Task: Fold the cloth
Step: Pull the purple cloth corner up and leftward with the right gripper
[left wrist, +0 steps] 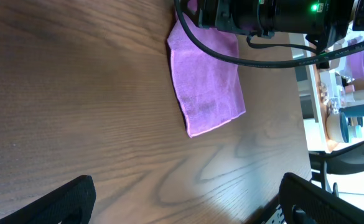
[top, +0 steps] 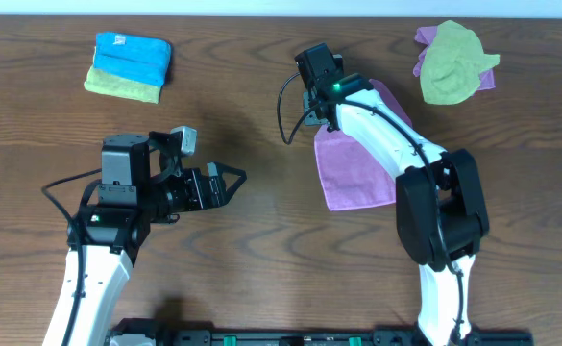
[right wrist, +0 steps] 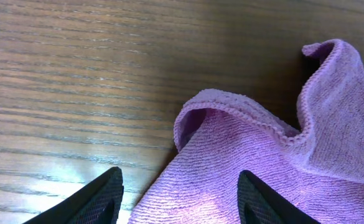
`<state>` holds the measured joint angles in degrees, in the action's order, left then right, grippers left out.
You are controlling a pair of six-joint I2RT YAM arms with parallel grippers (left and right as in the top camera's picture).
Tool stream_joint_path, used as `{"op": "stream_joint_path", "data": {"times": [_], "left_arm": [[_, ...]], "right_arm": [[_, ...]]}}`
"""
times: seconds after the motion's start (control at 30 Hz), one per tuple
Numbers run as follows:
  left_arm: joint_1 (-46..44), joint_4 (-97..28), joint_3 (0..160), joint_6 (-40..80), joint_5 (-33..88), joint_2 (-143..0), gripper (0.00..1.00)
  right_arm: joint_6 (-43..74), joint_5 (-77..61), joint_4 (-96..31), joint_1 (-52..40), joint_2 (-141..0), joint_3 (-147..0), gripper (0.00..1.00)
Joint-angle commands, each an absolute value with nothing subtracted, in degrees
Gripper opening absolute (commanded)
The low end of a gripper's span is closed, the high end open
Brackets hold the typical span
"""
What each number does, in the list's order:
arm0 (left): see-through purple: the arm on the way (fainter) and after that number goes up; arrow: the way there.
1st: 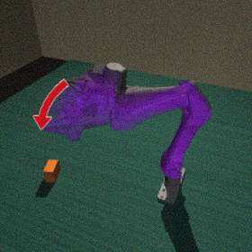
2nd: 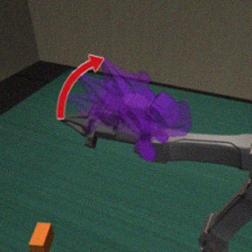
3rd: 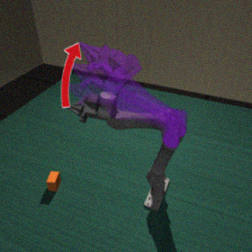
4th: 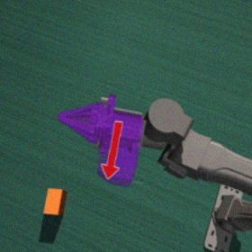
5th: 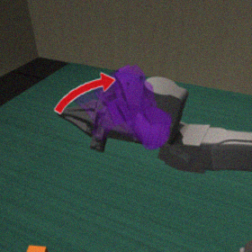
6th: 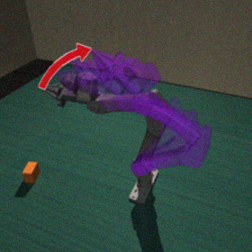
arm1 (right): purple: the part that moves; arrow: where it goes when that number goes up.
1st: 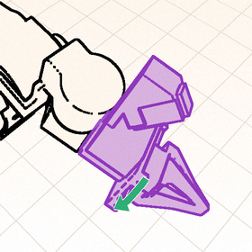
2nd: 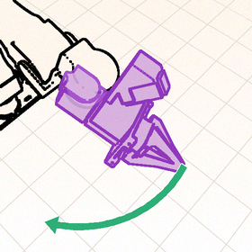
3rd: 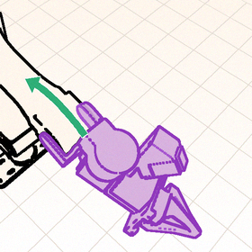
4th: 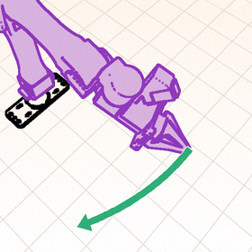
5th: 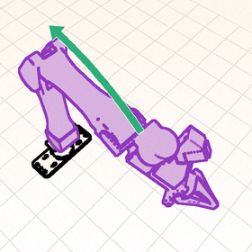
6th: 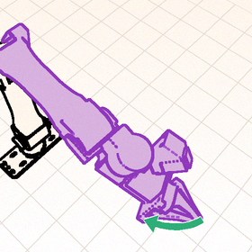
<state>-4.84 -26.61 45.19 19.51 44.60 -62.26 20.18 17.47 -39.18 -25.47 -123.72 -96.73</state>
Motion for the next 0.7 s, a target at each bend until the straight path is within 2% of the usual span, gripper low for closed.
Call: {"op": "stream_joint_path", "data": {"times": [0.0,0.43,0.53,0.63,0.67], "left_arm": [[-5.0,-26.7,46.3,19.3,44.4,-62.1,0.95],[-5.0,-26.8,46.3,18.6,44.4,-62.1,0.96],[-5.0,-26.8,46.3,18.6,44.4,-62.1,0.96],[-5.0,-26.8,46.3,18.4,44.4,-62.1,0.95],[-5.0,-26.8,46.3,18.0,44.4,-62.1,0.95]], "right_arm": [[20.9,18.9,-39.2,-25.1,-124.2,-97.4,0.59],[21.2,18.9,-37.9,-25.1,-130.6,-97.4,0.56],[21.2,18.5,-37.9,-25.1,-131.3,-97.4,0.39],[21.1,15.7,-36.4,-25.2,-131.3,-97.4,0.06],[21.1,12.9,-35.0,-25.6,-131.2,-97.6,0.01]]}}
